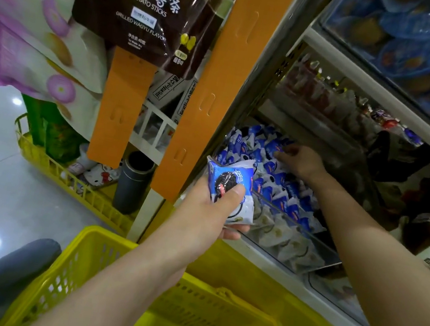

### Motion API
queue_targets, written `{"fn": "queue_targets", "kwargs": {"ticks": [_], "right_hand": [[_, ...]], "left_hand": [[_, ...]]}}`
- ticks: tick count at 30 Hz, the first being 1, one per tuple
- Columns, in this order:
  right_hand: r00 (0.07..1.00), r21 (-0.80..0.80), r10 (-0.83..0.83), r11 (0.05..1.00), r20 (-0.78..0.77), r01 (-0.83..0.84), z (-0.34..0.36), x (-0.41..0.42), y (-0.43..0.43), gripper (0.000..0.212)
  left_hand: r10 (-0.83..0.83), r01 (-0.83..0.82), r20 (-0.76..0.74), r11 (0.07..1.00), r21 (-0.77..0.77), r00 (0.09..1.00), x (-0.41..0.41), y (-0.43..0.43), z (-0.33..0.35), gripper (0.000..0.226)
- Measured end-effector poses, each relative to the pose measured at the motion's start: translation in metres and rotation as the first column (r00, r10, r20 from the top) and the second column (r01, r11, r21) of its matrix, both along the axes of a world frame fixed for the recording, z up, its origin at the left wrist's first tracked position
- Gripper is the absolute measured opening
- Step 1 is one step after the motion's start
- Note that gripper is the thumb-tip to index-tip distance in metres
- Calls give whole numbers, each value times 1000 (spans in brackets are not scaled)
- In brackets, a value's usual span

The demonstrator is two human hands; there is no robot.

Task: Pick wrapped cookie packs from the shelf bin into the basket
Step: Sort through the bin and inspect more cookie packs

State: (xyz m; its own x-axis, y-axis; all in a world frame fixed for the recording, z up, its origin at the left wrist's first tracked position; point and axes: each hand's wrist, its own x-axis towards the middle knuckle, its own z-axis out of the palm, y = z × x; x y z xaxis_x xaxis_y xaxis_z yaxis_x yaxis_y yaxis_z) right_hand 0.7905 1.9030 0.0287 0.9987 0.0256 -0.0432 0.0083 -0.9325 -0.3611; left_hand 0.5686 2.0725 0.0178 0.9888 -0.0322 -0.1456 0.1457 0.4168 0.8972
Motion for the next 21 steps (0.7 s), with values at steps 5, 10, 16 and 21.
{"fn": "queue_targets", "kwargs": {"ticks": [5,10,16,21], "right_hand": [[996,45,-85,995,-10,85,-10,6,17,30],[994,123,-81,988,-76,89,-6,-1,15,43],[982,163,38,984,184,-69,9,-47,14,43],[866,293,111,914,487,-281,14,-125,16,17]], "left_hand": [[11,-11,-5,1000,-2,1000,0,1,0,19],[3,-3,0,1000,14,1000,2,-2,-2,31],[-7,9,-26,995,98,1000,3,-8,-10,14],[-20,20,-3,971,238,1000,-3,-11,-18,13]]}}
